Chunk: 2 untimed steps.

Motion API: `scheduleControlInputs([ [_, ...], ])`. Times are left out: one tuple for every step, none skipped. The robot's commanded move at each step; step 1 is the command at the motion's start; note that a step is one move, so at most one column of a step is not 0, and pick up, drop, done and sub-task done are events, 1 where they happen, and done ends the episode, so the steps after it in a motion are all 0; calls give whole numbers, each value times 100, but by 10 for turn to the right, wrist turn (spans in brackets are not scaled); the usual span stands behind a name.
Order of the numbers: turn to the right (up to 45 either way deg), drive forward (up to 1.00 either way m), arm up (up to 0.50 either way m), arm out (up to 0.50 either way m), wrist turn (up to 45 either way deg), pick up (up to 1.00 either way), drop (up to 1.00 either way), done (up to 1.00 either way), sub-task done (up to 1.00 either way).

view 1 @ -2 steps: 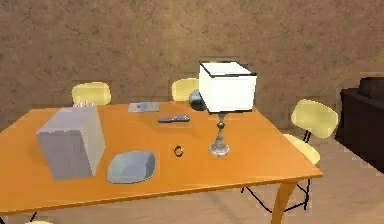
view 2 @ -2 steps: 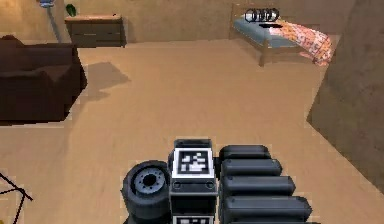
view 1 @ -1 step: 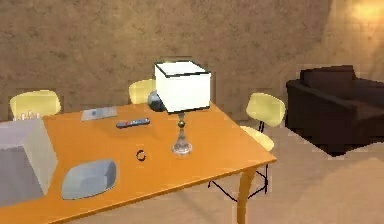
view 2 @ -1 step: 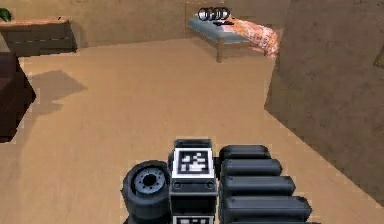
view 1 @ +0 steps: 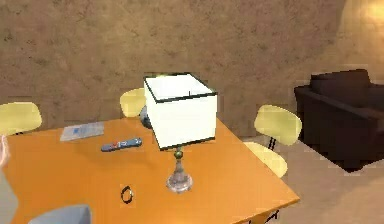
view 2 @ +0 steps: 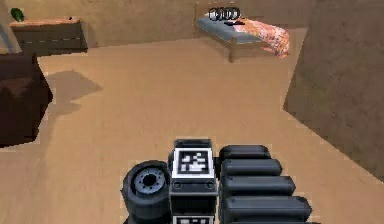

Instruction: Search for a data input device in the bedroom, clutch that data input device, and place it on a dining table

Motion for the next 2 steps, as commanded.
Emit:
scheduleControlInputs([
  [-450,0,0,0,0,0,0,0,0],
  [-450,0,0,0,0,0,0,0,0],
])
